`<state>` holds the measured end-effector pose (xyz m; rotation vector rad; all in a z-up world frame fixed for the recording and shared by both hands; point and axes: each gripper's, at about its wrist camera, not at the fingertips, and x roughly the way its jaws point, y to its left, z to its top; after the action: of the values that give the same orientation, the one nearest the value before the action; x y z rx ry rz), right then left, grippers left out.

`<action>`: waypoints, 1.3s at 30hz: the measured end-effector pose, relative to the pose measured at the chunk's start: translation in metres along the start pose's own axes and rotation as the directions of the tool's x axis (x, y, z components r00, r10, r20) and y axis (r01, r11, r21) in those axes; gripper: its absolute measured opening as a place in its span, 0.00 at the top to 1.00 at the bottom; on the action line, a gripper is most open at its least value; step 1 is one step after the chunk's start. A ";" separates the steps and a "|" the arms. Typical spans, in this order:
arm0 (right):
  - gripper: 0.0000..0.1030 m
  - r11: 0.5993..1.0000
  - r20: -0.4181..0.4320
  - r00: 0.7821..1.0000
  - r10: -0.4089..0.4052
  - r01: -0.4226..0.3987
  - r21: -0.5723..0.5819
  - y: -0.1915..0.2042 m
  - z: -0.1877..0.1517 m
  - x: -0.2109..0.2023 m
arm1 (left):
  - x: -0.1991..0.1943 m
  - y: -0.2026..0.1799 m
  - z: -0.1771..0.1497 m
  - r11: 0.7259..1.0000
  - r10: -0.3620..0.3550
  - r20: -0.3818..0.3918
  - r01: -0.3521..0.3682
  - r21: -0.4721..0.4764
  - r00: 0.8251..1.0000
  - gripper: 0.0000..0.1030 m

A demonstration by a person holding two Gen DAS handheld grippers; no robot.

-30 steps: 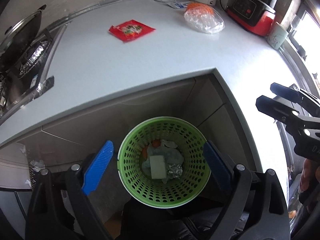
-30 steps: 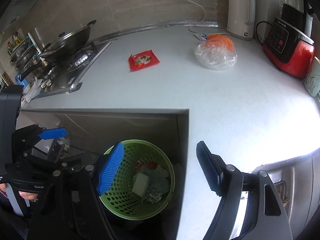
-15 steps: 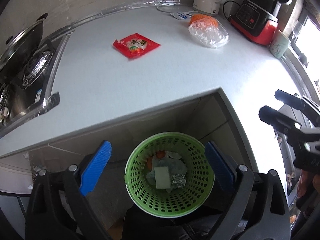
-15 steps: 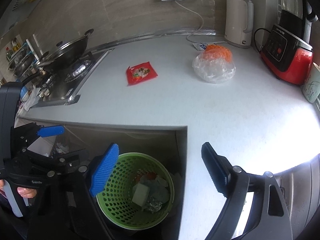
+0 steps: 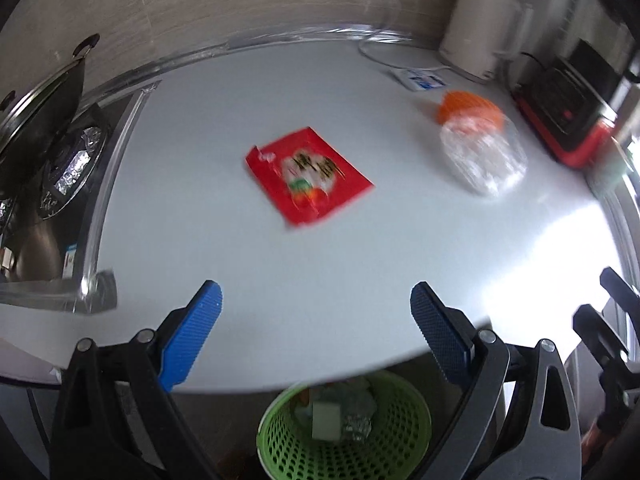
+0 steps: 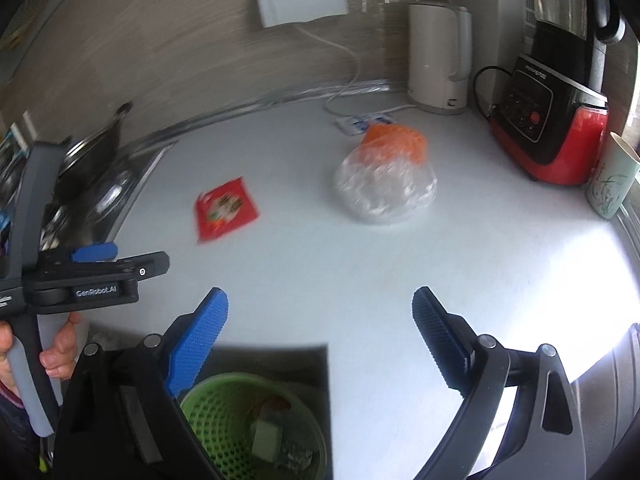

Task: Collect trash
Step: 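Move both tools to the red wrapper and the plastic bag, then grasp the red snack wrapper with the left gripper while the right grasps the plastic bag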

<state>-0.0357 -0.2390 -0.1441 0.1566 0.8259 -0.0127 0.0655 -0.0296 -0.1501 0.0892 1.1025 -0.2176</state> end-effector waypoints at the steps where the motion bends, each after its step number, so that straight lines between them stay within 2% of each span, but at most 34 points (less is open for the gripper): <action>1: 0.10 1.000 0.004 1.000 -0.010 0.010 0.015 -0.003 0.006 0.006 | 0.008 0.003 0.009 1.000 -0.007 -0.005 0.007 -0.017 1.000 0.11; 12: 0.10 0.983 -0.006 0.994 -0.106 0.106 0.147 -0.040 0.053 0.077 | 0.080 0.027 0.072 0.986 0.004 -0.074 -0.016 -0.167 0.997 0.11; 19: 0.10 0.960 -0.026 0.991 -0.131 0.133 0.245 -0.067 0.073 0.118 | 0.120 0.026 0.096 0.960 0.004 -0.152 -0.046 -0.277 0.988 0.11; 22: 0.10 0.949 -0.044 0.990 -0.135 0.142 0.282 -0.078 0.080 0.133 | 0.131 0.025 0.106 0.943 0.035 -0.177 -0.091 -0.319 0.984 0.11; 31: 0.10 0.916 -0.085 0.990 -0.115 0.138 0.375 -0.092 0.093 0.159 | 0.157 0.027 0.116 0.883 0.074 -0.252 -0.181 -0.434 0.965 0.11; 36: 0.10 0.912 -0.109 0.986 -0.122 0.155 0.379 -0.091 0.096 0.171 | 0.165 0.017 0.119 0.883 0.126 -0.256 -0.226 -0.411 0.958 0.11; 39: 0.10 0.915 -0.123 0.986 -0.114 0.153 0.374 -0.092 0.095 0.177 | 0.165 0.015 0.120 0.875 0.132 -0.254 -0.233 -0.424 0.958 0.11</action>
<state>0.1470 -0.3343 -0.2229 0.4728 0.9258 -0.2999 0.2451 -0.0581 -0.2442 -0.2034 1.3307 0.2306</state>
